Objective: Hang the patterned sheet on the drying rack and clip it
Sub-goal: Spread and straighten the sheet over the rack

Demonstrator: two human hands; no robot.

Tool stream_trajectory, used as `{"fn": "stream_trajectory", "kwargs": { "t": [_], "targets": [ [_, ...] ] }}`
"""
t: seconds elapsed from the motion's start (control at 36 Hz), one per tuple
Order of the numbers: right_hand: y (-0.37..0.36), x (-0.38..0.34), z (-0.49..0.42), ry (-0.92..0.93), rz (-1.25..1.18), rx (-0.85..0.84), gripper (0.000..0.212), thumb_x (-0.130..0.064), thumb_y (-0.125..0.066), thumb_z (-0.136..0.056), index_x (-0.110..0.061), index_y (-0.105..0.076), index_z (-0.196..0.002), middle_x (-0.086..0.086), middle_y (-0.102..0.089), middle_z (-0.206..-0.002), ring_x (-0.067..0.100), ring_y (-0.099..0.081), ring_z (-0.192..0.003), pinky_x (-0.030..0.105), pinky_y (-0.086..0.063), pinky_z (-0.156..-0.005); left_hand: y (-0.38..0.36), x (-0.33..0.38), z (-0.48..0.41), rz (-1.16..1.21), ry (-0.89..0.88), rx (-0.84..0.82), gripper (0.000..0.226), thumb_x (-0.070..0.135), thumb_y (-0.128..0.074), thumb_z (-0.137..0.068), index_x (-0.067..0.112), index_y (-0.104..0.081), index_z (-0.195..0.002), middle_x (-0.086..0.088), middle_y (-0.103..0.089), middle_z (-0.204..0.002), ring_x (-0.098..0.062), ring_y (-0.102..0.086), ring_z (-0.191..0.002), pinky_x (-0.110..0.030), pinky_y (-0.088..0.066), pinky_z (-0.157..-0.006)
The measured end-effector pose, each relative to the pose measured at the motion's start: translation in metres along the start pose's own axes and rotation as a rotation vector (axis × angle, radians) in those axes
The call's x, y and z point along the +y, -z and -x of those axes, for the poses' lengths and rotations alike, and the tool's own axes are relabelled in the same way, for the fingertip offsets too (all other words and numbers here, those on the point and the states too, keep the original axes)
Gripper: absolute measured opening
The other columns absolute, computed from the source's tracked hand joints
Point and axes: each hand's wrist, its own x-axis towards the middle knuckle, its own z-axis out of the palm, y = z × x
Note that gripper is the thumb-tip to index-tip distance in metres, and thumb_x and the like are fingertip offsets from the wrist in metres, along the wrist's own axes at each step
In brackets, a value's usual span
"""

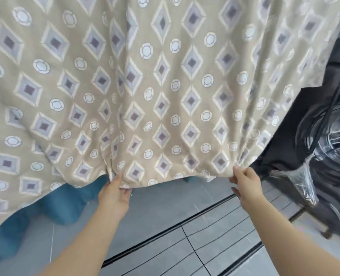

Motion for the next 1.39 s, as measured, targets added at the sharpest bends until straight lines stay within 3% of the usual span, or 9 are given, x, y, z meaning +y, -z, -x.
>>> {"fn": "stream_trajectory", "kwargs": {
  "t": [0.17, 0.42, 0.58, 0.72, 0.83, 0.97, 1.17, 1.25, 1.39],
  "targets": [
    [-0.021, 0.037, 0.019, -0.082, -0.004, -0.114, 0.022, -0.020, -0.047, -0.096, -0.019, -0.043, -0.074, 0.003, -0.048, -0.076, 0.010, -0.046, -0.063, 0.024, -0.032, -0.057, -0.011, -0.007, 0.006, -0.022, 0.062, -0.112, 0.002, 0.021, -0.059, -0.089, 0.020, -0.059, -0.090, 0.003, -0.071, -0.080, -0.013, -0.063, -0.084, -0.032, -0.049, -0.083],
    [-0.026, 0.023, 0.012, -0.295, -0.475, -0.238, 0.006, -0.023, -0.050, -0.093, -0.020, -0.055, -0.093, -0.003, -0.054, -0.088, 0.014, -0.053, -0.082, 0.031, -0.040, -0.081, -0.012, 0.004, -0.008, -0.170, 0.017, -0.078, 0.021, -0.002, -0.052, -0.090, 0.018, -0.055, -0.093, 0.005, -0.060, -0.087, -0.010, -0.058, -0.081, -0.028, -0.041, -0.092],
    [-0.012, -0.015, 0.003, -0.269, -0.757, -0.148, 0.023, -0.035, -0.044, -0.095, -0.018, -0.060, -0.098, -0.001, -0.064, -0.102, 0.018, -0.060, -0.096, 0.031, -0.041, -0.095, -0.020, 0.006, -0.010, -0.203, 0.068, -0.100, 0.017, 0.004, -0.057, -0.088, 0.013, -0.054, -0.074, 0.006, -0.058, -0.044, -0.007, -0.058, -0.038, -0.012, -0.037, -0.033],
    [-0.006, -0.011, -0.020, -0.279, -0.571, -0.063, 0.028, -0.025, -0.056, -0.090, -0.021, -0.058, -0.117, -0.002, -0.067, -0.113, 0.018, -0.065, -0.101, 0.033, -0.054, -0.075, -0.036, -0.006, -0.014, -0.186, 0.152, -0.168, 0.007, 0.008, -0.062, -0.086, 0.011, -0.055, -0.085, -0.005, -0.060, -0.085, -0.020, -0.061, -0.073, -0.036, -0.051, -0.076],
    [-0.010, 0.007, -0.025, -0.278, -0.334, -0.035, 0.003, -0.018, -0.054, -0.093, -0.019, -0.055, -0.096, -0.003, -0.062, -0.088, 0.013, -0.058, -0.075, 0.026, -0.045, -0.063, -0.053, -0.030, -0.013, -0.261, 0.148, -0.256, 0.043, 0.009, -0.066, -0.082, 0.014, -0.044, -0.118, -0.001, -0.055, -0.112, -0.023, -0.057, -0.107, -0.042, -0.041, -0.102],
    [-0.018, 0.021, -0.043, -0.222, -0.240, -0.052, 0.011, -0.018, -0.053, -0.093, -0.021, -0.053, -0.082, -0.004, -0.058, -0.079, 0.010, -0.054, -0.069, 0.025, -0.042, -0.066, -0.070, -0.063, -0.024, -0.453, 0.046, -0.196, 0.023, 0.001, -0.065, -0.082, 0.012, -0.051, -0.096, 0.000, -0.062, -0.084, -0.010, -0.058, -0.075, -0.025, -0.047, -0.083],
    [-0.018, 0.037, -0.067, -0.223, -0.202, -0.037, 0.012, -0.020, -0.054, -0.093, -0.020, -0.053, -0.081, -0.004, -0.056, -0.081, 0.010, -0.052, -0.074, 0.035, -0.038, -0.081, -0.068, -0.093, -0.056, -0.552, -0.010, 0.034, 0.020, 0.001, -0.066, -0.082, 0.011, -0.051, -0.072, -0.001, -0.056, -0.072, -0.009, -0.052, -0.066, -0.018, -0.041, -0.064],
    [-0.021, 0.045, -0.070, -0.242, -0.195, -0.047, 0.013, -0.022, -0.055, -0.093, -0.019, -0.052, -0.080, -0.004, -0.056, -0.082, 0.008, -0.053, -0.075, 0.036, -0.039, -0.081, -0.074, -0.100, -0.067, -0.457, 0.059, 0.045, 0.016, 0.005, -0.064, -0.085, 0.008, -0.056, -0.098, 0.000, -0.061, -0.087, -0.007, -0.056, -0.077, -0.020, -0.041, -0.066],
    [-0.028, 0.043, -0.078, -0.323, -0.225, -0.178, 0.005, -0.022, -0.055, -0.093, -0.022, -0.055, -0.087, -0.005, -0.061, -0.086, 0.009, -0.057, -0.077, 0.036, -0.043, -0.085, -0.097, -0.111, -0.058, -0.294, 0.238, -0.156, 0.042, 0.030, -0.056, -0.089, 0.027, -0.047, -0.129, 0.006, -0.044, -0.138, -0.017, -0.038, -0.132, -0.032, -0.031, -0.101]
  ]
}}
